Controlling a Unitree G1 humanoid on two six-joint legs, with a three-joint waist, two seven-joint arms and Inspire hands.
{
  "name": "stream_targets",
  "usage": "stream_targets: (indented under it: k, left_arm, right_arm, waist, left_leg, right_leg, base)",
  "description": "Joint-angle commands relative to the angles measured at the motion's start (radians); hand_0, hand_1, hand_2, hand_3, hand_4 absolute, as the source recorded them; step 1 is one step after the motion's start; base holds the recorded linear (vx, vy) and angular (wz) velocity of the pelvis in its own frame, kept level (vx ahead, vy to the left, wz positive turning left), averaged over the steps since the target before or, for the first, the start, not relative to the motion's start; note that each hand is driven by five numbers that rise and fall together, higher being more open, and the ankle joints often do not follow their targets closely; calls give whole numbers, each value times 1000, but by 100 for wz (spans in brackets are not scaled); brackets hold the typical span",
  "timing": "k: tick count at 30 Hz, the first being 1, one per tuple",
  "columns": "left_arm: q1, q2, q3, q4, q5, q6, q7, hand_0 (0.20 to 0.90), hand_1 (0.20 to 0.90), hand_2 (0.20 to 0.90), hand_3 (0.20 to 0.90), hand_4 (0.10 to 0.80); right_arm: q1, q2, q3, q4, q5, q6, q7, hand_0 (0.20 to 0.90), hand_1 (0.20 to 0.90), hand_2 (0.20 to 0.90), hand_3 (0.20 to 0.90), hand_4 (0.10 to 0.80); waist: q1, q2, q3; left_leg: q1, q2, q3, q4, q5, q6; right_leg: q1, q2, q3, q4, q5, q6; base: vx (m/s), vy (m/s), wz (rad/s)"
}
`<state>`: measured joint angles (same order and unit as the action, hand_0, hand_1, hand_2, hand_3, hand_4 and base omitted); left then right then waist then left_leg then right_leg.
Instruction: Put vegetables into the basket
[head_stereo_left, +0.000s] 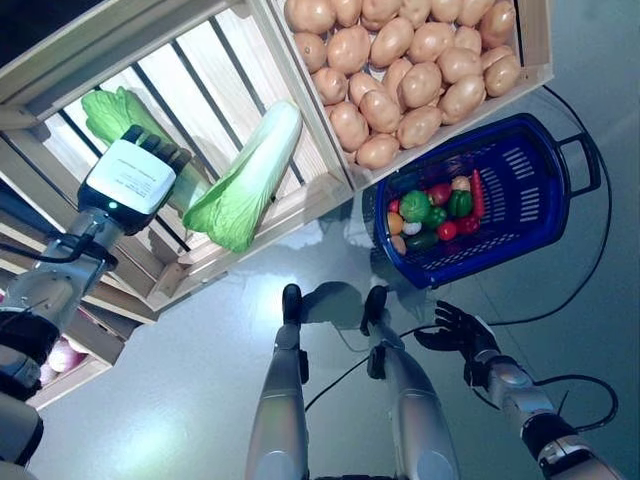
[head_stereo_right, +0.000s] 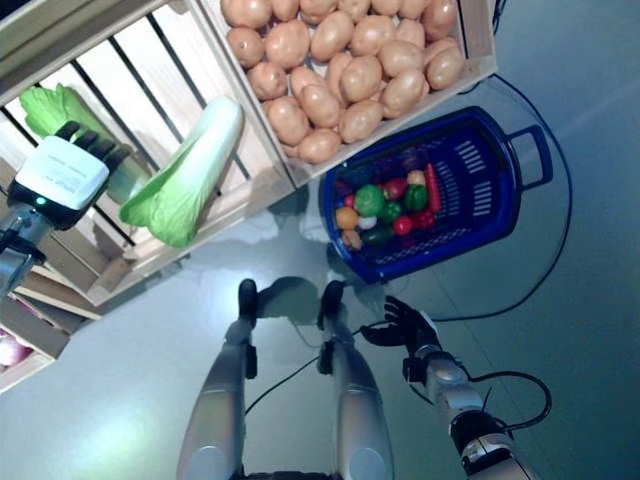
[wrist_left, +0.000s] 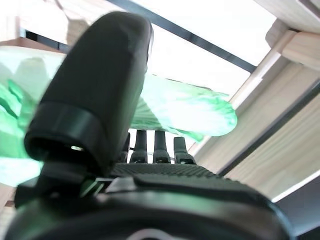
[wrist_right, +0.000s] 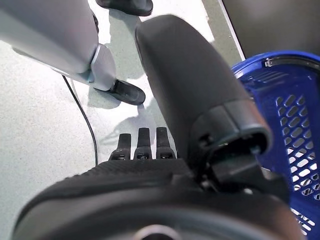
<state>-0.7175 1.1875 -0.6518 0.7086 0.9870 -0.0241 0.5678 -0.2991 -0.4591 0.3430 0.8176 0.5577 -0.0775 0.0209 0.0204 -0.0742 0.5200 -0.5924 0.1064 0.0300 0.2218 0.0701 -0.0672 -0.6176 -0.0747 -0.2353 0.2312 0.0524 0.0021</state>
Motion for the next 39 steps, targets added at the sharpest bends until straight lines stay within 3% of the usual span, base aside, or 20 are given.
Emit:
stream_targets:
  k: [1,18,34,35,37,38,39]
  left_arm:
    - [-3,38,185,46,-36,122,123,900,900,900,900,800]
    - [-95,44,177,80,-28,145,224,900,900,900,900,800]
    - [-218,26,63,82,17,128,156,900,900,900,900,800]
    - [-223,24,54,87,16,127,154,695,695,695,695,664]
    - [-230,25,47,90,14,129,151,484,484,484,484,522]
    - [-232,25,44,90,11,131,149,324,324,324,324,416]
    - [-234,24,42,92,8,135,150,300,300,300,300,400]
  right_arm:
    - [56,-51,-10,-67,41,-39,-57,900,900,900,900,800]
    - [86,-82,-28,-184,34,-30,-87,900,900,900,900,800]
    - [92,-123,-50,-238,34,-15,-85,900,900,900,900,800]
    - [91,-127,-50,-237,40,-16,-84,900,900,900,900,800]
    - [91,-133,-52,-244,44,-15,-85,900,900,900,900,800]
    - [91,-134,-53,-246,44,-16,-85,900,900,900,900,800]
    - [92,-133,-53,-248,45,-17,-86,900,900,900,900,800]
  waist:
    - [8,-3,0]
    - [-5,-32,0]
    - [-49,-22,0]
    - [-50,-21,0]
    - [-52,-19,0]
    - [-54,-20,0]
    - [-54,-20,0]
  left_leg:
    - [-113,28,-24,104,-1,-34]
    - [-184,36,-31,163,-24,-26]
    - [-214,15,-21,178,-37,-22]
    - [-217,15,-21,180,-38,-21]
    - [-220,14,-22,181,-39,-21]
    - [-221,12,-21,182,-40,-21]
    - [-221,11,-21,182,-41,-20]
  right_leg:
    - [34,-65,-8,108,-107,63]
    - [-48,-76,11,197,-126,64]
    - [-108,-88,57,196,-104,79]
    - [-112,-88,59,196,-103,79]
    - [-117,-87,63,197,-102,79]
    - [-118,-87,63,195,-101,79]
    - [-118,-86,64,194,-101,79]
  base:
    - [-99,53,-8]
    - [-42,49,-2]
    - [8,46,-1]
    - [22,13,-9]
    - [10,7,-3]
    - [0,0,0]
    - [0,0,0]
